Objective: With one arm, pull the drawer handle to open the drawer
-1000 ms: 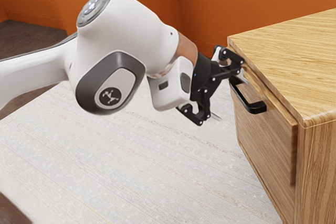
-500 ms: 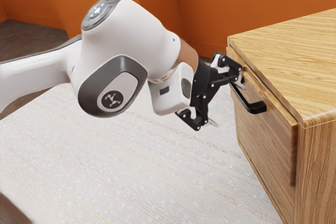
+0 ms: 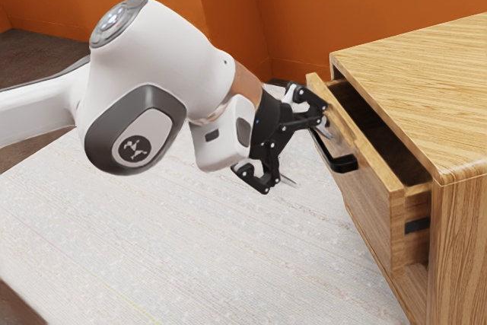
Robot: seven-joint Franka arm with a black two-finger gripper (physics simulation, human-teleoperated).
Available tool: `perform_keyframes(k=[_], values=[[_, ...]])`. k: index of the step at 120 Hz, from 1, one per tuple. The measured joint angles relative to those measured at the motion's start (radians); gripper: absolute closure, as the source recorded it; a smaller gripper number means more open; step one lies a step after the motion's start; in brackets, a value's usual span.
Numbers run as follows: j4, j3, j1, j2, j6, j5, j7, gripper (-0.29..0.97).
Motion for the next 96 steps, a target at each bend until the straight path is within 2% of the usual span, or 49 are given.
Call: perform_keyframes(k=[8,17,44,71,96], values=[[-0.026,-0.026,0.031,-0.015,-0.002,0.000,0.000,0.01],[-0.050,-0.092,0.104,-0.034,-0.004,0.000,-0.001,0.03],[-0.105,-0.168,0.206,-0.087,-0.014,0.000,0.000,-0.01],[-0.181,-0.273,0.337,-0.161,-0.021,0.001,0.000,0.02],[-0.243,-0.304,0.394,-0.224,-0.023,0.001,0.002,0.01]])
